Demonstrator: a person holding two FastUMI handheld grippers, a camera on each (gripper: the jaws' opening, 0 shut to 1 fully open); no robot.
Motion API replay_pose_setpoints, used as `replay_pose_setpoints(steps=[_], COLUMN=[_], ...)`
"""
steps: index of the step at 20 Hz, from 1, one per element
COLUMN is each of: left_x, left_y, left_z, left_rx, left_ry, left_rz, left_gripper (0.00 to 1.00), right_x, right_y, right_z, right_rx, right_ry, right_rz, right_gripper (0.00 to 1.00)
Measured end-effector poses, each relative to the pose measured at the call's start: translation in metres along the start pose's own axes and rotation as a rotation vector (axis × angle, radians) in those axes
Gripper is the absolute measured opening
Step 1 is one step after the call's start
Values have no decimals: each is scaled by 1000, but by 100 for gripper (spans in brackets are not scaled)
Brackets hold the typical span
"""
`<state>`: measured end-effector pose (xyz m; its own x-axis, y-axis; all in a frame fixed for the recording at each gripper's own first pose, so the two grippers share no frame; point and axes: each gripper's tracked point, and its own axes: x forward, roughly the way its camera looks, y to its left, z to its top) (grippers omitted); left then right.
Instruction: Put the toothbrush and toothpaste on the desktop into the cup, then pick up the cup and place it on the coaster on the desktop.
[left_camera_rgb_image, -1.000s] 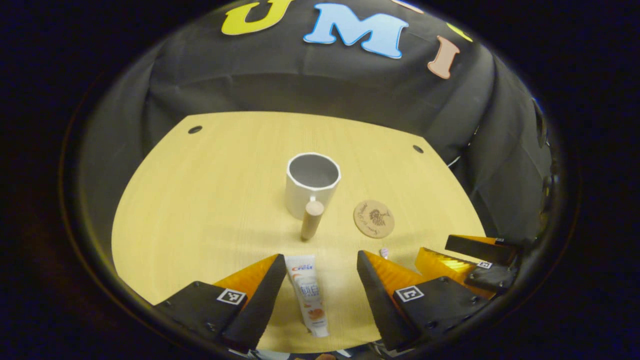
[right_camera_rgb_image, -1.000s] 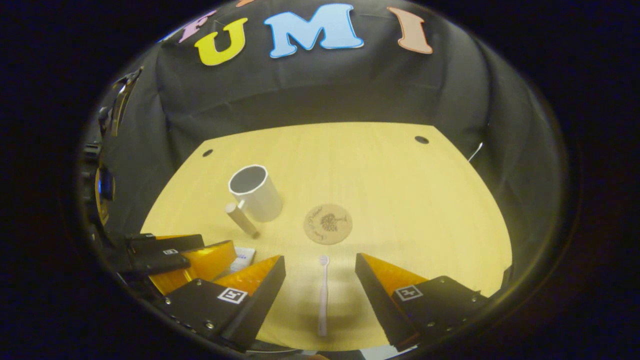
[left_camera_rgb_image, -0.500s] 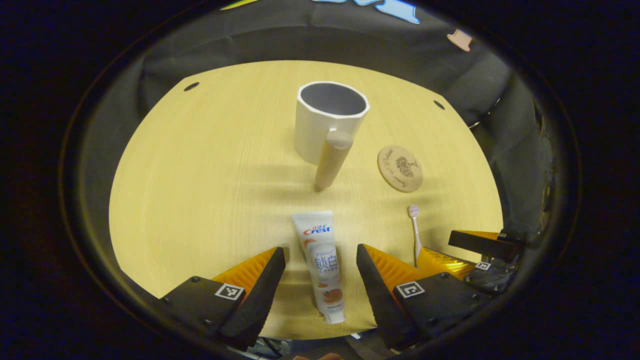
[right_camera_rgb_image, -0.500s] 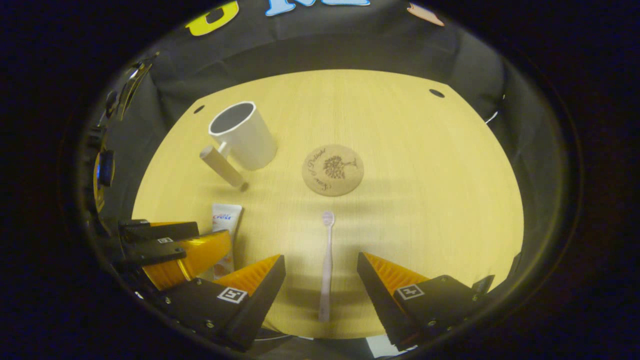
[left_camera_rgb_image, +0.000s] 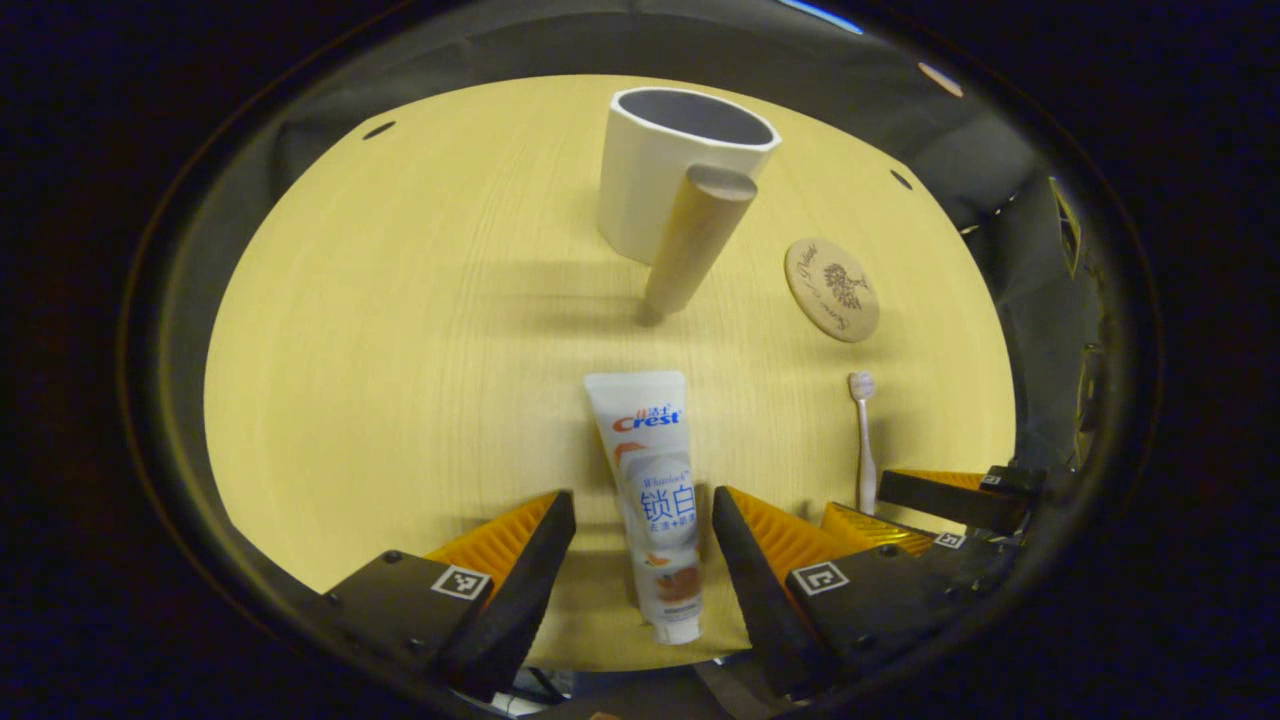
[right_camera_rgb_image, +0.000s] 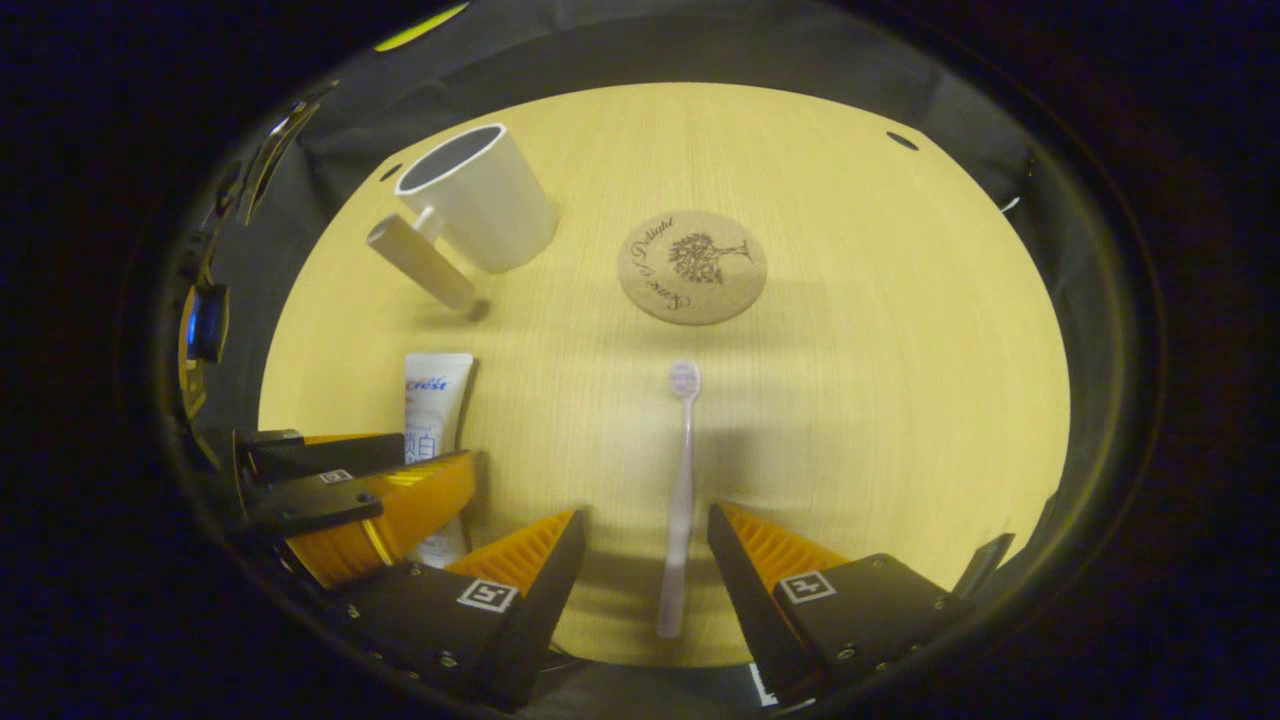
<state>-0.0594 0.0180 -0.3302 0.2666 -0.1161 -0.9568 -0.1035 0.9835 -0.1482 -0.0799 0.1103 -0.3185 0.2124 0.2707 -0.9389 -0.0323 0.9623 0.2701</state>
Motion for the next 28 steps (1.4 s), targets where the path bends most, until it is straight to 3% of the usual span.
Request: replay_pose_setpoints(steps=[2, 3, 4, 6, 7, 8, 9, 10, 11, 15, 16, 18, 19, 20, 25, 28], left_x=[1, 3, 2, 3, 2, 2, 4, 1, 0, -2, -1, -3, -3, -7, -19, -29], left_y=[2, 1, 4, 5, 3, 5, 5, 7, 10, 10, 10, 10, 12, 13, 18, 33], left_z=[1, 0, 2, 0, 0, 3, 1, 1, 3, 4, 5, 6, 8, 8, 13, 18], left_rx=[9, 16, 27, 52, 56, 67, 60, 67, 69, 66, 68, 70, 57, 58, 43, 44], left_ry=[0, 1, -4, -9, -9, -16, -20, -16, -25, -34, -36, -58, -76, -83, -162, -213], left_rz=[5, 10, 22, 30, 32, 46, 49, 60, 64, 56, 51, 35, 30, 22, 8, 63], left_gripper=[94, 86, 79, 72, 65, 58, 54, 46, 45, 30, 30, 30, 26, 21, 22, 22], right_x=[1, 2, 3, 1, 3, 3, 3, 8, 3, 1, 0, 2, 4, 5, -2, -12], right_y=[-2, -4, -5, -10, -10, -10, -15, -16, -15, -16, -14, -14, -15, -16, -14, -10], right_z=[-8, -7, -7, -8, -10, -10, -11, -10, -12, -8, -13, -11, -10, -9, -6, 1], right_rx=[-13, -19, -20, -25, -35, -44, -44, -28, -24, -16, -15, -9, -9, -11, -4, -9], right_ry=[43, 44, 47, 53, 61, 61, 56, 61, 59, 27, 47, 18, 17, 6, -42, -88], right_rz=[-18, -28, -32, -61, -61, -62, -84, -88, -71, -44, -34, -26, -15, -7, 10, 38], right_gripper=[78, 78, 70, 66, 56, 52, 56, 37, 18, 18, 8, 12, 7, 7, 6, 6])
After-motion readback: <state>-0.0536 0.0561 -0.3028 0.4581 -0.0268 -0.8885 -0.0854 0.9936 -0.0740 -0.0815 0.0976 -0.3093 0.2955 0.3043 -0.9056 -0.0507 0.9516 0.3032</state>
